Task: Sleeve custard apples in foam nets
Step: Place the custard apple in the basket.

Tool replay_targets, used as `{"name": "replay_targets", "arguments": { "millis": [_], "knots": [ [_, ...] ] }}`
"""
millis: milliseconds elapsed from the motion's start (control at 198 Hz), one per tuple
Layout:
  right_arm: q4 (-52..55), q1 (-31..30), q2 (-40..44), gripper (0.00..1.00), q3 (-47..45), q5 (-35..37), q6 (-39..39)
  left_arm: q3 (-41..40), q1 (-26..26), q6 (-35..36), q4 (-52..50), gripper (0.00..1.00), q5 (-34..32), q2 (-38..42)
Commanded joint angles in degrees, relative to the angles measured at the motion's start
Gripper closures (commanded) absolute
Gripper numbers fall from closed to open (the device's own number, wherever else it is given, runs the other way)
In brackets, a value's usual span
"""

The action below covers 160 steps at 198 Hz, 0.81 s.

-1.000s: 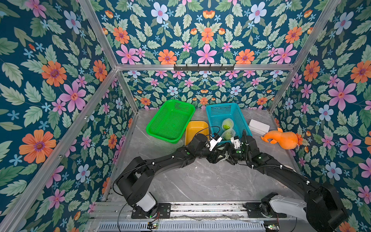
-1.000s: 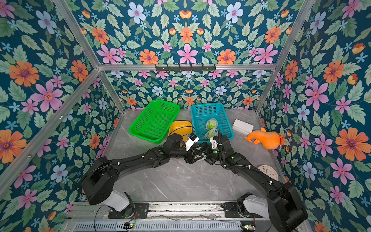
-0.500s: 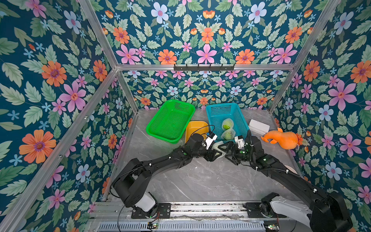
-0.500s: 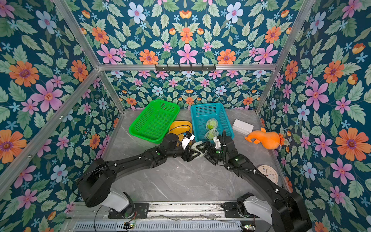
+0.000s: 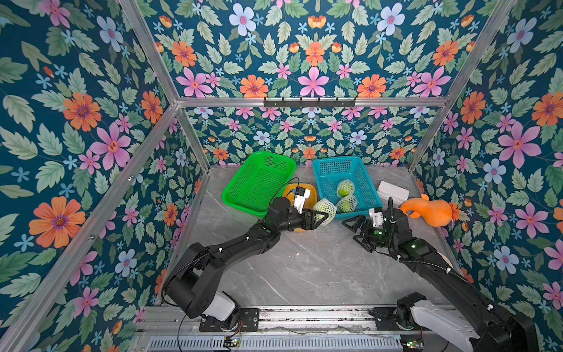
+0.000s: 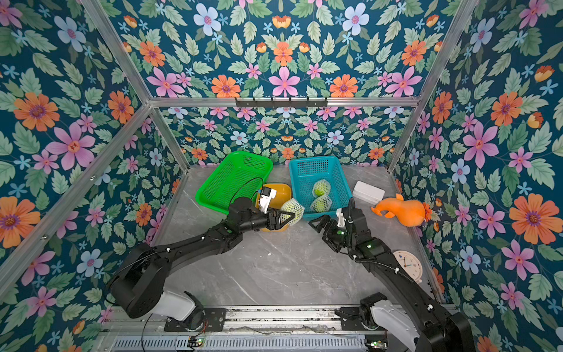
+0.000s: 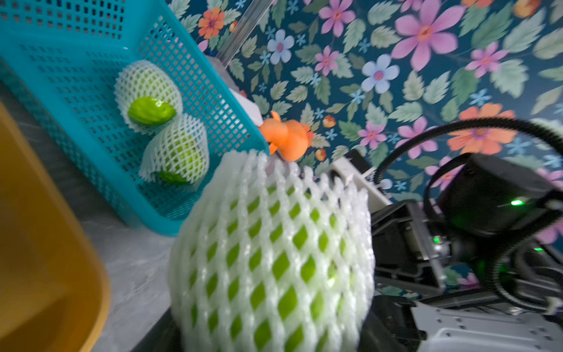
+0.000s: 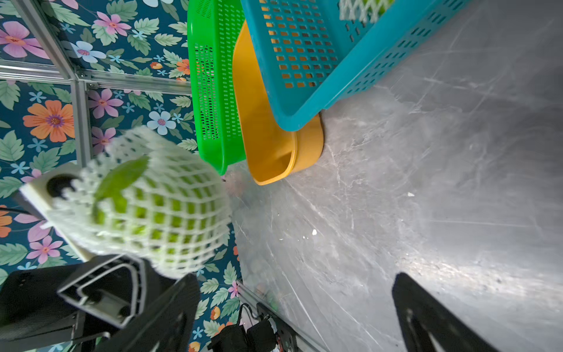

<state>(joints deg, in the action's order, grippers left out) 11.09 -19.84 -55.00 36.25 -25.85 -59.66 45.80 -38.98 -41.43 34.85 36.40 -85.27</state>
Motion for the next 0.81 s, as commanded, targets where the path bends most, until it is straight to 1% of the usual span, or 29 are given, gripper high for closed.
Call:
{"name": "replay_targets", "arguments": {
  "millis": [0, 187, 257, 318, 389, 429, 510, 616, 697, 803],
  "knots": [
    [2.58, -0.02, 0.92, 0.01, 0.23, 3.96, 1.86, -0.77, 1.53, -11.4, 14.44, 0.41, 6.62, -0.14],
    [2.81, 0.03, 1.48, 0.01, -1.05, 4.73, 2.35, -2.29, 2.86, -23.52, 29.94, 0.45, 8.14, -2.18],
    [2.62, 0.06, 1.43, 0.01, -1.4, 4.75, 2.35, -2.21, 2.88, -25.79, 32.95, 0.46, 8.16, -3.28],
    [2.57, 0.08, 1.47, 0.01, -1.53, 4.78, 2.43, -2.09, 2.88, -26.07, 33.44, 0.46, 7.86, -3.74],
    [2.68, 0.08, 1.54, 0.01, -1.52, 5.08, 2.82, -1.83, 2.88, -24.89, 32.61, 0.47, 6.75, -3.8],
    [3.03, 0.13, 1.63, 0.01, -1.49, 5.51, 3.08, -1.25, 2.86, -23.23, 30.64, 0.49, 5.81, -3.76],
    [4.05, 0.06, 1.98, 0.01, -1.27, 6.75, 3.9, 1.2, 2.9, -17.81, 22.54, 0.49, 3.04, -3.56],
    [5.31, 0.19, 2.44, 0.01, -0.93, 8.46, 4.93, 6.19, 2.86, -9.4, 10.28, 0.49, -2.66, -4.48],
    [6.22, 0.3, 2.44, 0.01, -0.36, 9.2, 5.9, 10.7, 2.87, -5.6, 4.44, 0.49, -6.6, -7.23],
    [7.66, 0.43, 2.11, 0.01, 0.46, 9.95, 7.47, 17.33, 2.87, -3.59, 0.12, 0.47, -9.57, -12.79]
  ]
}}
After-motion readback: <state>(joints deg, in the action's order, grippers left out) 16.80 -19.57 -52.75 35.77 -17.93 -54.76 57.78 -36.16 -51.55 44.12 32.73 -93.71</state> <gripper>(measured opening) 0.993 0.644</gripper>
